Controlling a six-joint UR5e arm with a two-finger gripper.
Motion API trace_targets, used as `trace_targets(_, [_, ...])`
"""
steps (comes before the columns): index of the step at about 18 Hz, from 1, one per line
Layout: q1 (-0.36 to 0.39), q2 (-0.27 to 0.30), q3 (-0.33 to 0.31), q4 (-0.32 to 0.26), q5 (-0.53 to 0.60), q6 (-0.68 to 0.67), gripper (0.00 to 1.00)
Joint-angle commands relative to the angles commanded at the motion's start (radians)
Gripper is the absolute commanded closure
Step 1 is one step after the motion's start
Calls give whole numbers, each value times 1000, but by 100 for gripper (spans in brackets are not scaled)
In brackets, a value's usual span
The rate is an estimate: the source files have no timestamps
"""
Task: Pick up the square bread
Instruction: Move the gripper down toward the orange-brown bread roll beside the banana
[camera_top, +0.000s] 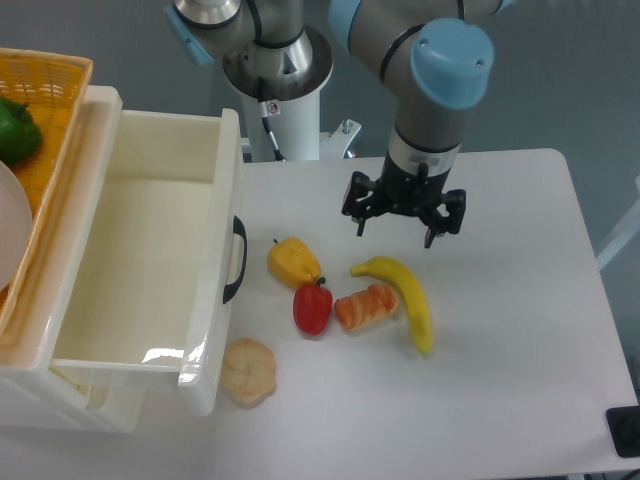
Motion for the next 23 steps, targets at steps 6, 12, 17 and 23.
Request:
trace_targets(6, [18,6,0,8,-5,-2,0])
trace_targets(12, [31,23,-35,9,-3,-12,0])
trace_targets(17, [43,28,-58,11,-3,-11,0])
trace_targets(23, [35,8,-74,23,-3,-47,0])
